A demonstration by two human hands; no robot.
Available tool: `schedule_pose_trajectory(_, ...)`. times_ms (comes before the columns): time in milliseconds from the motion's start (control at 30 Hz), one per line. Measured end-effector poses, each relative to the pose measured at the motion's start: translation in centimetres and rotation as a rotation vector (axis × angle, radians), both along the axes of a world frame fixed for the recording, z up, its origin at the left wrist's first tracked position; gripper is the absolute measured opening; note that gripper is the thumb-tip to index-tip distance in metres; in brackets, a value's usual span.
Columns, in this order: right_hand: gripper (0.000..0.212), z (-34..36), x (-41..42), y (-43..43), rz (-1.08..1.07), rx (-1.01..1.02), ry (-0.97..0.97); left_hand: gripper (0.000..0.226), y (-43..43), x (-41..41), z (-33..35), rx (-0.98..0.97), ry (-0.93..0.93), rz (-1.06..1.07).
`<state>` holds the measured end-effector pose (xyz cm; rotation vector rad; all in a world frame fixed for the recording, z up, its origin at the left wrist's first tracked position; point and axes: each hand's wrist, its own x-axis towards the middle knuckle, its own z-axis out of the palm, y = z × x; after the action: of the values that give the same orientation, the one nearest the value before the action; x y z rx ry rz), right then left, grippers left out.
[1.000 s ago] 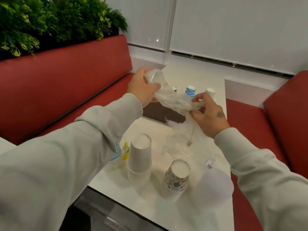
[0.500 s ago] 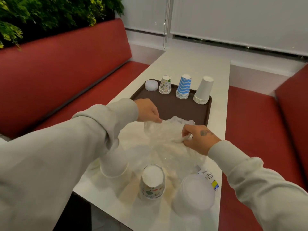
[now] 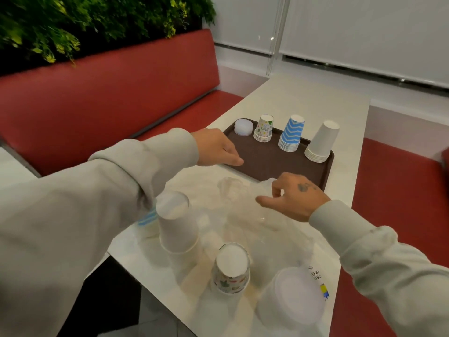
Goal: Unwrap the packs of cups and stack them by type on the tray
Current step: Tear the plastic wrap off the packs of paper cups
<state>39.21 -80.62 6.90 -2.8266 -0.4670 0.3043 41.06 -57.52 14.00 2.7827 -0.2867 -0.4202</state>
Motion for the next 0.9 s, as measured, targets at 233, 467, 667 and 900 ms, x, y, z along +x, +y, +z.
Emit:
schedule_pose_trajectory(233,0.031,3.1,2.0,3.0,0.054,0.096,-0.043,0.033,4.8,-2.5,3.1,-0.14,-0.123,0.092)
schedule_pose_trajectory(467,0.027,7.4,1.8,8.7,0.128,0.204,-0.148,0.036,11.2,-4.8,3.7,-0.243,-0.159,0.185)
schedule_pose_trajectory(667,0.023,10.6,-0.1,15.6,0.233,0.133,-0.143,0.04,16.8,-5.2,2.3,-0.307,-0.132,0.166)
schedule_pose_trajectory(900,0.039,10.9,-2.7,25.4,0.232,-0.086,0.028,0.036,24.1,-4.1,-1.7,-0.342,0.007,0.004)
